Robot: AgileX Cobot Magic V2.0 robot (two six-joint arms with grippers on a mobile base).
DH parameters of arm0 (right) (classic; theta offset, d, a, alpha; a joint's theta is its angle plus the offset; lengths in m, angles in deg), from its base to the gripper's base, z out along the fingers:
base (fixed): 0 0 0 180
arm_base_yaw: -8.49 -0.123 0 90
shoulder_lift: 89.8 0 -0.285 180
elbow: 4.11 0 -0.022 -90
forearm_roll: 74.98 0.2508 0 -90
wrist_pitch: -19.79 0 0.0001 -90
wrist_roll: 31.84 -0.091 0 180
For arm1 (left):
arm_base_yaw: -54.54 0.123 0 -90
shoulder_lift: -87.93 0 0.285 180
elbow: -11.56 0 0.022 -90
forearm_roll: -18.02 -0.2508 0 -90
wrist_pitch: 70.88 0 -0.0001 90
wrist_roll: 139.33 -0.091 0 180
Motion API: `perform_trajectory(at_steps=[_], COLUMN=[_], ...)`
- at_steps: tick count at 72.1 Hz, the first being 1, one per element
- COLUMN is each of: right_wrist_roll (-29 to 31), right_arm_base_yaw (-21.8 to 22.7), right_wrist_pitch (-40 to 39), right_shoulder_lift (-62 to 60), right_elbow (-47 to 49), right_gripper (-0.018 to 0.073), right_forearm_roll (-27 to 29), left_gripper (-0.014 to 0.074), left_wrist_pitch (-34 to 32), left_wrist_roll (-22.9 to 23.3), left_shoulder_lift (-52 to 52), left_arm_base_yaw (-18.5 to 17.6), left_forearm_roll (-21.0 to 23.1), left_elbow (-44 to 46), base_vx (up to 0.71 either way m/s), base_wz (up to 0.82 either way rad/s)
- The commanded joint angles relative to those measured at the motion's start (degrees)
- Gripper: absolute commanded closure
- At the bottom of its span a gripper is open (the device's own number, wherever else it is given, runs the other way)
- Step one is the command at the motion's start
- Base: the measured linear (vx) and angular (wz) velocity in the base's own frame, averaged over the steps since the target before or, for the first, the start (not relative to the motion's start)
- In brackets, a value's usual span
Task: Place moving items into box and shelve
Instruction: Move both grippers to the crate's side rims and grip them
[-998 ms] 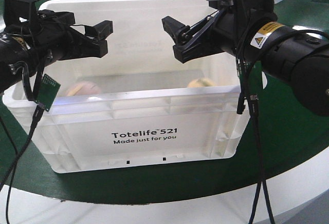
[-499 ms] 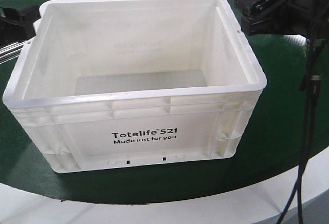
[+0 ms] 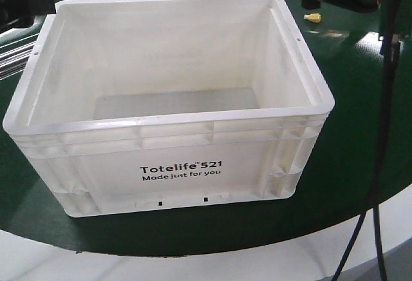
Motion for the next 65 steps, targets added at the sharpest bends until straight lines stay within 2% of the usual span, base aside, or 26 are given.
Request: perform_trajectory(at_steps=[1, 6, 18, 37, 65], right_wrist_roll=[-1.44, -2.78, -6.22, -6.22, -6.54], right_arm_base_yaw=[0.32, 0.32, 0.32, 0.27, 0.27], right_wrist_pitch=[0.77, 3.44, 6.99, 12.2, 13.1], right_shoulder_lift=[0.81, 3.03, 6.78, 12.13, 16.45], right_elbow=[5.53, 8.22, 9.42, 9.42, 9.42], right_gripper=[-0.0015, -0.0015, -0.0015, -0.0015, -0.0003], right_forearm_roll=[-0.08, -1.47, -5.81, -4.28, -2.51], left_gripper=[0.002, 0.002, 0.002, 0.002, 0.002], left_wrist_pitch=[-2.09, -1.22, 2.52, 4.66, 4.36], left_wrist_roll=[3.93, 6.82, 7.23, 7.23, 6.55], left_shoulder_lift=[0.11, 0.83, 1.95, 3.02, 3.02], left_arm_base_yaw=[0.07, 0.07, 0.07, 0.07, 0.07], left_forearm_roll=[-2.61, -5.6, -6.73, -7.09, -7.15], left_elbow=[3.78, 4.24, 4.14, 4.14, 4.14], base_vx=[0.0, 0.0, 0.0, 0.0, 0.0], base_wz=[0.0, 0.0, 0.0, 0.0, 0.0])
